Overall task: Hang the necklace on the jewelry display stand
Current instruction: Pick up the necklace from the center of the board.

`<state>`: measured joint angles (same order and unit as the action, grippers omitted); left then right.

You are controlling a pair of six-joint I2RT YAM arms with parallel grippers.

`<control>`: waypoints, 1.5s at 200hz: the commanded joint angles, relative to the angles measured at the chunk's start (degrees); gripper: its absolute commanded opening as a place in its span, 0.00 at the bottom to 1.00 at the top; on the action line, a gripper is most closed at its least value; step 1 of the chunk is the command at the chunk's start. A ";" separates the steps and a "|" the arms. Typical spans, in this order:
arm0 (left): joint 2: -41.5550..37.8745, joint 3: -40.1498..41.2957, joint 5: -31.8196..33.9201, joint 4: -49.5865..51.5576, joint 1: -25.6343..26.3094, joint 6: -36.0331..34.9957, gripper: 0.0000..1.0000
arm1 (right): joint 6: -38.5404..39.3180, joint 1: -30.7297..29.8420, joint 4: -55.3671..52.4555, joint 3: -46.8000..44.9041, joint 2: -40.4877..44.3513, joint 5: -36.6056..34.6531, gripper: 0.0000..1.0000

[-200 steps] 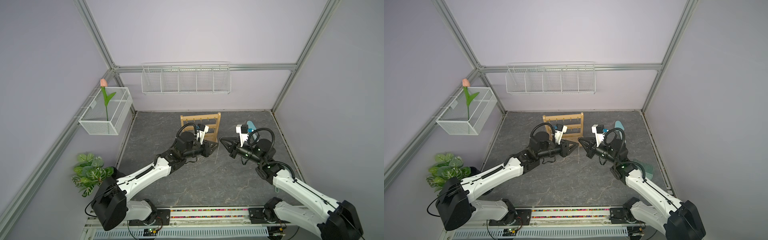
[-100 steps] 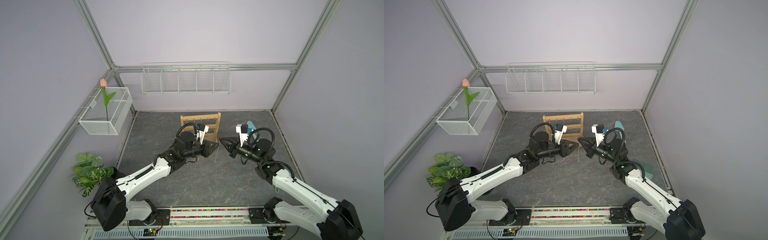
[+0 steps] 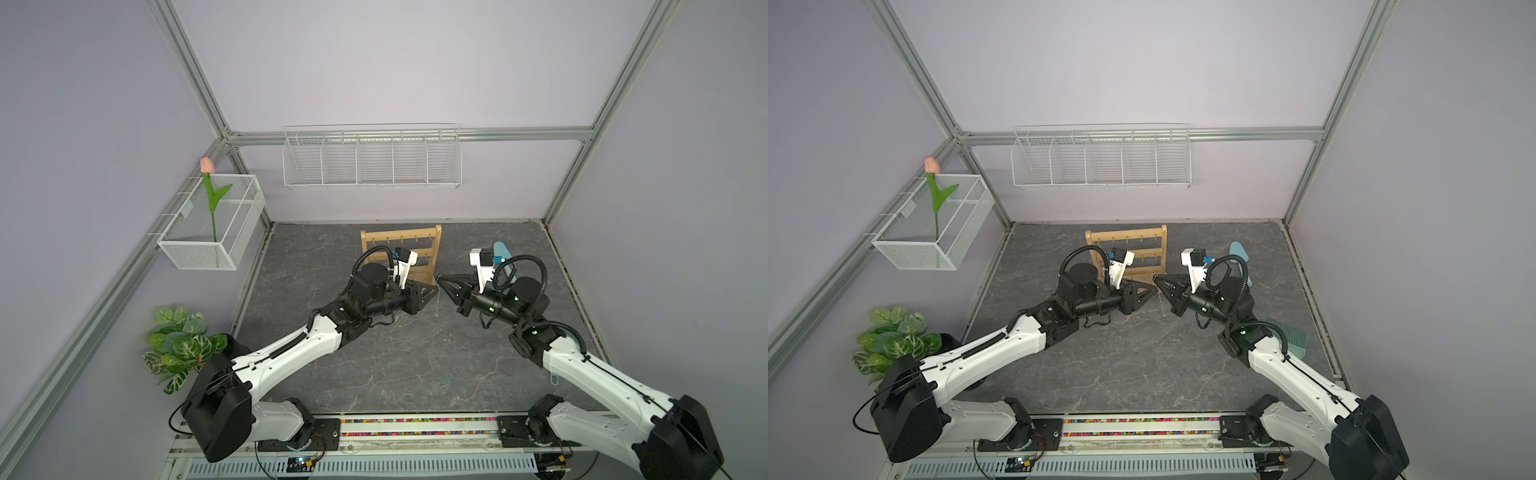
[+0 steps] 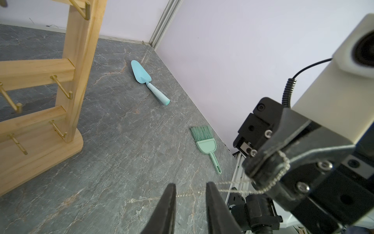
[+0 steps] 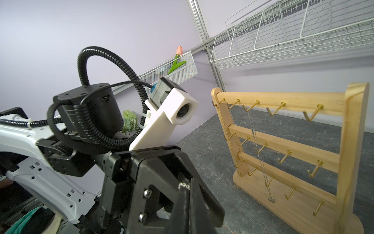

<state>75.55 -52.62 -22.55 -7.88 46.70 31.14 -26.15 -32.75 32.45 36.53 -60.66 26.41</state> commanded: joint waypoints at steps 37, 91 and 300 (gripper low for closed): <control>-2.24 0.55 0.49 0.67 0.35 -1.43 0.29 | 0.89 -0.34 0.32 1.32 -0.50 -0.58 0.07; -2.40 0.84 0.07 0.56 0.32 -1.54 0.28 | 0.53 -0.37 0.80 1.61 -1.12 -0.30 0.07; 1.34 -0.03 2.15 0.13 0.83 -2.31 0.32 | -4.61 -0.63 8.14 1.96 -1.04 3.92 0.07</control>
<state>75.79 -52.12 -20.95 -7.40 46.98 29.95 -29.50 -32.91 37.28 37.21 -62.06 29.82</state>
